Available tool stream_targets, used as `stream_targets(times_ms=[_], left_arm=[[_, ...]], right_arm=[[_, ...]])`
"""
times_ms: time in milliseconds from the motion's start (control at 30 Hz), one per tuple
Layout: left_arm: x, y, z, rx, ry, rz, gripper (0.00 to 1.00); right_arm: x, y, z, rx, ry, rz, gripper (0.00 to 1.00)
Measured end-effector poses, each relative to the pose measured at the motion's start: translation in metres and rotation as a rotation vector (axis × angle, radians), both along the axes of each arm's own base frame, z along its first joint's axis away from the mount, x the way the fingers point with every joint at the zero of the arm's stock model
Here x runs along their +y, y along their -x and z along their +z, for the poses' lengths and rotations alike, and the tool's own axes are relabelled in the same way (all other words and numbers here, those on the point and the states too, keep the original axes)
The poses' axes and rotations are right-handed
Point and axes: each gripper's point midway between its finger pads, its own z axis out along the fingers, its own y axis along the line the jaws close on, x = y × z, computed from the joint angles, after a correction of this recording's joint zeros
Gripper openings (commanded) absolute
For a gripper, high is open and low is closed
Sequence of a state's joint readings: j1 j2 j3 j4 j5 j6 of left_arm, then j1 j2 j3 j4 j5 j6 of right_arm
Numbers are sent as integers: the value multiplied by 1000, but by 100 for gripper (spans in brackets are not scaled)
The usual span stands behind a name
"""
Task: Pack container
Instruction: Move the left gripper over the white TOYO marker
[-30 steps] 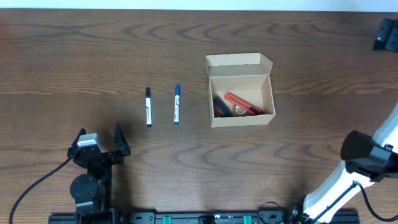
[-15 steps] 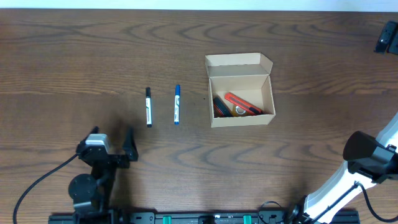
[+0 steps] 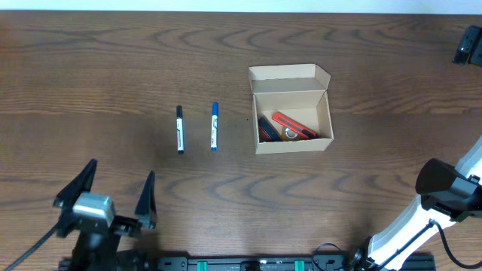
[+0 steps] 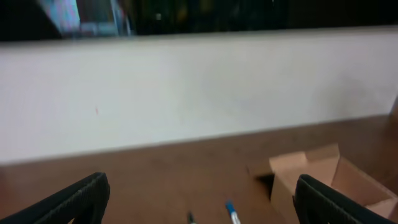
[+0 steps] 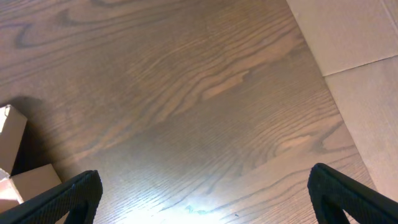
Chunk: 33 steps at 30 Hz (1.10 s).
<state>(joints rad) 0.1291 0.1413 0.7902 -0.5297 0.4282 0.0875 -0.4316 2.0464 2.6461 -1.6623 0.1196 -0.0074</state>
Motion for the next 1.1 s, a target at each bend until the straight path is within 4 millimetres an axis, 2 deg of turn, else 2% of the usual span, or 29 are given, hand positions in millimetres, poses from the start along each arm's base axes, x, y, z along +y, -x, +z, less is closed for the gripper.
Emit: stream_targets(times_ms=[100,167,367,467,600,733,800,867,967,1100], left_arm=[[-5,4,7,-13,-9,-28,95],[-9,-2,-4,54,1,-60,95],[-10,-47,-76,539,95,-97,95],[-5,-66,-99,750,111,-74,95],[-9,-100,-109,888,31,-70,96],[-26,-135,-110,880,-30,-104,95],[-27,-149,-114,875,-49,-98,95],[-21,-160,-121,878,-69,-59,95],[-1,-175,-136,903,-109,63,95],[24,-181,-165,1000,-157,218,95]], right_arm=[[0,0,0,0,0,0,99],[0,0,0,0,0,0,99],[0,0,0,1,-1,0,99],[0,0,0,1,0,0,99],[0,0,0,1,0,0,99],[0,0,0,1,0,0,99],[0,0,0,1,-1,0,99],[0,0,0,1,0,0,99],[0,0,0,1,-1,0,99],[0,0,0,1,-1,0,99]])
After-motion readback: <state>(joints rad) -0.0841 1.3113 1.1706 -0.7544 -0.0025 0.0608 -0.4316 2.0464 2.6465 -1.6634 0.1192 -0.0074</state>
